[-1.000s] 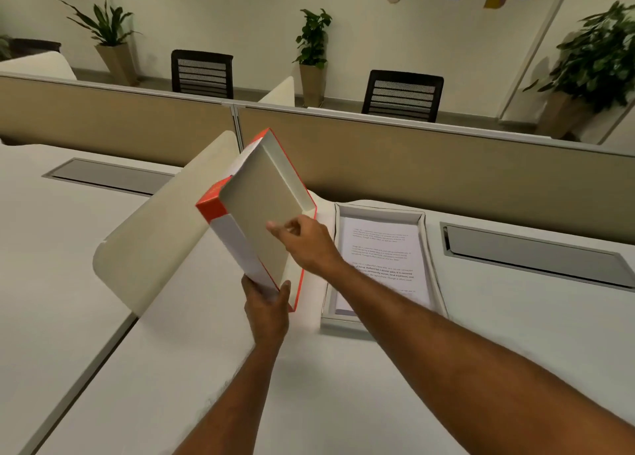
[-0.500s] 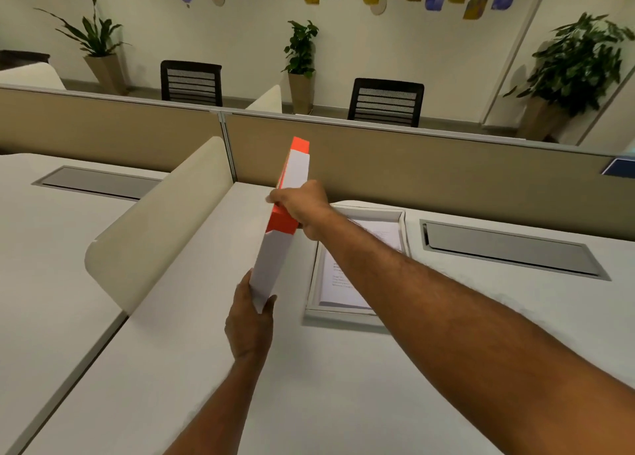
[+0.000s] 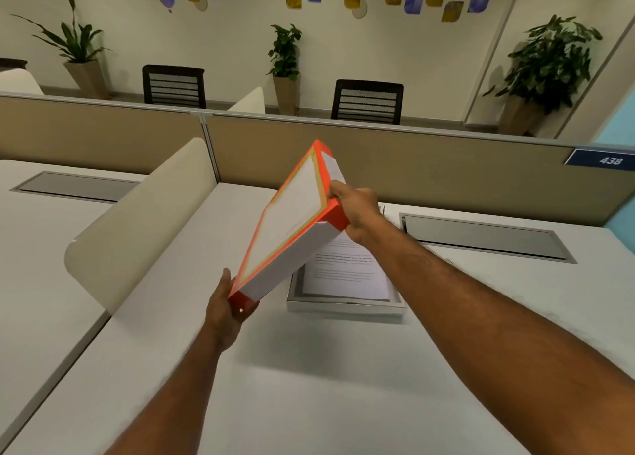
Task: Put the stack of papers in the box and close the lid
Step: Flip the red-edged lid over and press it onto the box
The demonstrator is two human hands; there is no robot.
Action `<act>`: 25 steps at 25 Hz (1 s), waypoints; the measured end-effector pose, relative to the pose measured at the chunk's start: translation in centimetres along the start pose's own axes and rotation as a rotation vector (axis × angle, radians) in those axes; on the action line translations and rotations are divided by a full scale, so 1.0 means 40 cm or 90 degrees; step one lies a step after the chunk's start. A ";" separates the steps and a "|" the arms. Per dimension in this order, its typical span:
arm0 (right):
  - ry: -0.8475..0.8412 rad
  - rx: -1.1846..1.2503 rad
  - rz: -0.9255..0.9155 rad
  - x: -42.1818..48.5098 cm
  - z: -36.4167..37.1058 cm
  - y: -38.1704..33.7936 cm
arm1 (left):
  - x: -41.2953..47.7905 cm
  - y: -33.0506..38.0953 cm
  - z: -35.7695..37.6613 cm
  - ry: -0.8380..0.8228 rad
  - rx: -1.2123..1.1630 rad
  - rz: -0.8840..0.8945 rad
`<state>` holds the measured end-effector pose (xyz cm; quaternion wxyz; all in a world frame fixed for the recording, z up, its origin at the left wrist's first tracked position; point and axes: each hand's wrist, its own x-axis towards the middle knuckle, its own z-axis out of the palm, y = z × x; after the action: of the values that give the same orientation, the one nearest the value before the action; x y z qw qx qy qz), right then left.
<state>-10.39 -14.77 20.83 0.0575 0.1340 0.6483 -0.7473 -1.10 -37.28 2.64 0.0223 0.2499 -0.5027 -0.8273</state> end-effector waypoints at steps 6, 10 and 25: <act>-0.013 -0.056 0.035 0.023 -0.168 0.040 | -0.018 0.007 0.106 -0.104 0.081 0.094; -0.050 -0.087 0.048 0.032 -0.268 0.082 | -0.021 0.034 0.168 -0.116 0.132 0.141; 0.038 -0.042 0.072 0.135 -0.410 0.156 | 0.075 0.083 0.318 -0.137 0.357 0.186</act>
<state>-11.90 0.89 11.37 0.0847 0.1905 0.6657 -0.7165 -9.97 -29.35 8.94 0.0177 0.0826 -0.7408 -0.6664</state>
